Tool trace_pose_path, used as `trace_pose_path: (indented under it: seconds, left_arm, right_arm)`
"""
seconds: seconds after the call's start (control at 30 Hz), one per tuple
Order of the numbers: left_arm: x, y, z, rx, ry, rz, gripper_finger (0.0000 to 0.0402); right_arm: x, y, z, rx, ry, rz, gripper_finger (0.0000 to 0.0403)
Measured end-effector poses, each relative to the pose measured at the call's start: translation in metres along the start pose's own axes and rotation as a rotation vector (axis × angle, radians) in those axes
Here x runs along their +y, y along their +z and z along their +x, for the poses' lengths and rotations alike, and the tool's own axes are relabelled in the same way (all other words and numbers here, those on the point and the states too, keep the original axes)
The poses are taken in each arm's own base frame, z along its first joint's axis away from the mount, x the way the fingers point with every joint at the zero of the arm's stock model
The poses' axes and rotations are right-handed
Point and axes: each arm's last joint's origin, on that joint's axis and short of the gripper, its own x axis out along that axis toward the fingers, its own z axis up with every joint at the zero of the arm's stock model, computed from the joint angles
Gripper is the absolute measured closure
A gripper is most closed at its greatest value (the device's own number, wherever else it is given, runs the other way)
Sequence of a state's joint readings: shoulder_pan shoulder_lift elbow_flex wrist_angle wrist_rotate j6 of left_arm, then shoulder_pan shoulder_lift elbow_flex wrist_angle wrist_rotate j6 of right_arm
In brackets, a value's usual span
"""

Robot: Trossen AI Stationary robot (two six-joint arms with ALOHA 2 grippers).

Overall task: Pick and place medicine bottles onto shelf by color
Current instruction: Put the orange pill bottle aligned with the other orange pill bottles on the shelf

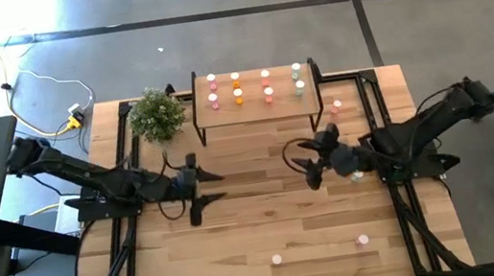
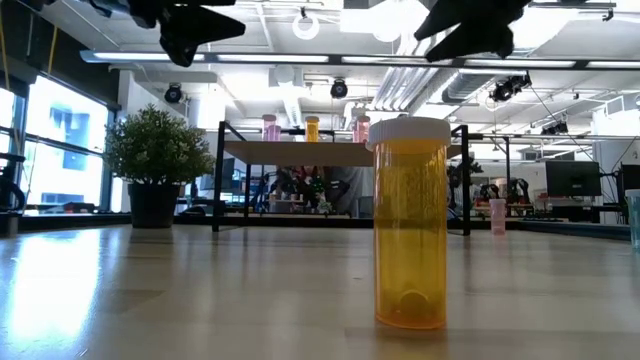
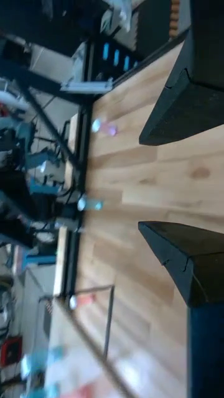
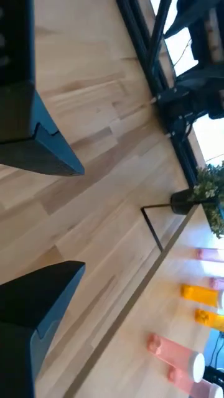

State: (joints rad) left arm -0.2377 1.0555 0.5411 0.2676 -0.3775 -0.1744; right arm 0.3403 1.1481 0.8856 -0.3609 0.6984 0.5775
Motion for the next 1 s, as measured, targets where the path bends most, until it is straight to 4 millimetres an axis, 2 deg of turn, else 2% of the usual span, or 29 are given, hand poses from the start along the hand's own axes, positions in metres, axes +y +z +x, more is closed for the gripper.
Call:
trace_pose_path:
  seconds: [0.4,0.77,1.0]
  left_arm:
    - [-0.051,-0.034,0.025,-0.002,-0.127,0.044,0.02]
    - [-0.07,-0.066,0.049,0.002,-0.217,0.055,0.02]
    - [-0.092,-0.06,0.072,0.009,-0.367,0.058,0.02]
  right_arm:
    - [0.022,-0.014,-0.024,-0.026,0.075,0.032,0.0176]
    - [0.028,-0.015,-0.03,-0.05,0.097,0.037,0.0176]
    - [0.028,-0.015,-0.03,-0.056,0.089,0.037,0.0176]
